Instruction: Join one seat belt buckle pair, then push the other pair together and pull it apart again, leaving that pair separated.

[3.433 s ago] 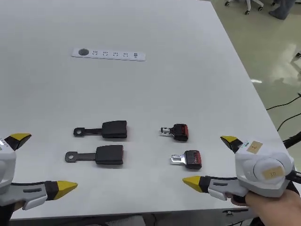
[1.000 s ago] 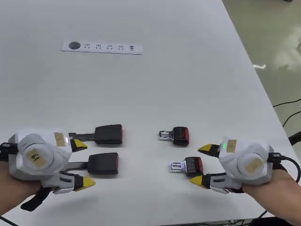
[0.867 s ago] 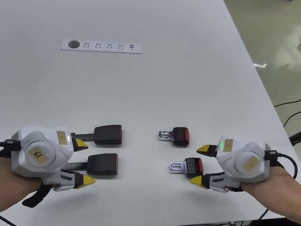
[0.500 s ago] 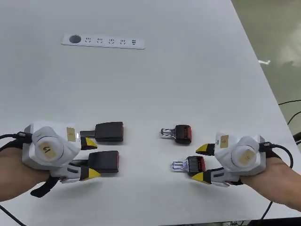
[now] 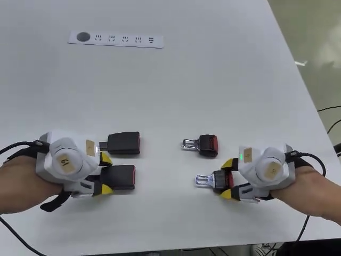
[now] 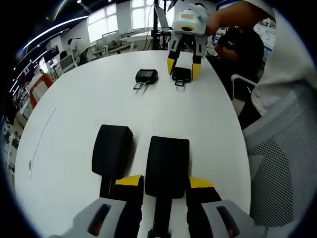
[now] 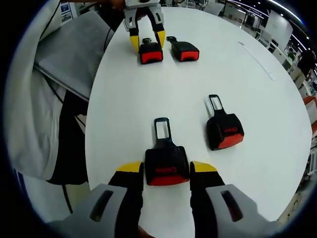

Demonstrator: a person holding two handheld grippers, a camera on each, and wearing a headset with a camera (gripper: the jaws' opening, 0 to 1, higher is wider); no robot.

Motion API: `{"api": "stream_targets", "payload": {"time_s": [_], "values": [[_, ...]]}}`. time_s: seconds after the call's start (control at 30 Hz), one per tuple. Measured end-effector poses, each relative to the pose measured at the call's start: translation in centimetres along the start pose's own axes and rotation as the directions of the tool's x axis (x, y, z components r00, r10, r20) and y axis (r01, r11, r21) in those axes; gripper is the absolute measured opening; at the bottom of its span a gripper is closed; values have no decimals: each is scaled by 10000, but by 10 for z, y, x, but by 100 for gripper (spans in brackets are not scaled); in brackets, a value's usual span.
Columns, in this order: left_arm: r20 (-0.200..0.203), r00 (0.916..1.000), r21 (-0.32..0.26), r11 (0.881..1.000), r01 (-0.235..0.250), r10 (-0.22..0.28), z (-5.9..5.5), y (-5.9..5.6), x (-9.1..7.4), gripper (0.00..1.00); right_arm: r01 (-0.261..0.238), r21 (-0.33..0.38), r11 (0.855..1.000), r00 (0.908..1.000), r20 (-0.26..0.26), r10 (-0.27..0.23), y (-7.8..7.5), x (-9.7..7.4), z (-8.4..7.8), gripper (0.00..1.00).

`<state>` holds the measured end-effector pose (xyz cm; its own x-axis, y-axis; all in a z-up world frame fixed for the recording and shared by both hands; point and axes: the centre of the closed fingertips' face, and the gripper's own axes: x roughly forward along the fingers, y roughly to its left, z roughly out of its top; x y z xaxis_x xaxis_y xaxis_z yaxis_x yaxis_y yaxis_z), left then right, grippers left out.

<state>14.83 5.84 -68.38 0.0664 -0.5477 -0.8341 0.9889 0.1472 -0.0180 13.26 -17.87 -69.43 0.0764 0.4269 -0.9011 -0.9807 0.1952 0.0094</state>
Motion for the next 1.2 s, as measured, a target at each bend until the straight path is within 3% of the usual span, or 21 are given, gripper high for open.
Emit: {"api": "stream_targets", "payload": {"time_s": [0.17, 0.2, 0.4, 0.83, 1.2], "values": [[-374, 9992, 1053, 9943, 179, -140, -5, 0, 6, 34, -71, -193, 9998, 10000, -58, 69, -2, 3, -2, 34], [-317, 9994, 829, 9964, 195, -169, -4, 0, 6, 34, -89, -233, 9997, 9999, -55, 88, -1, 3, -1, 34], [-345, 9988, 1016, 9941, 389, -356, -2, 0, 8, 33, -287, -678, 9973, 9995, -115, 280, -1, 3, 2, 34], [-515, 9972, 1109, 9920, 601, -546, -3, 0, 9, 33, -318, -944, 9950, 9991, -291, 292, -2, 5, 2, 33], [-567, 9970, 1072, 9925, 591, -532, -5, 0, 11, 33, -289, -980, 9948, 9994, 179, 308, 10, 13, 29, 33]]}}
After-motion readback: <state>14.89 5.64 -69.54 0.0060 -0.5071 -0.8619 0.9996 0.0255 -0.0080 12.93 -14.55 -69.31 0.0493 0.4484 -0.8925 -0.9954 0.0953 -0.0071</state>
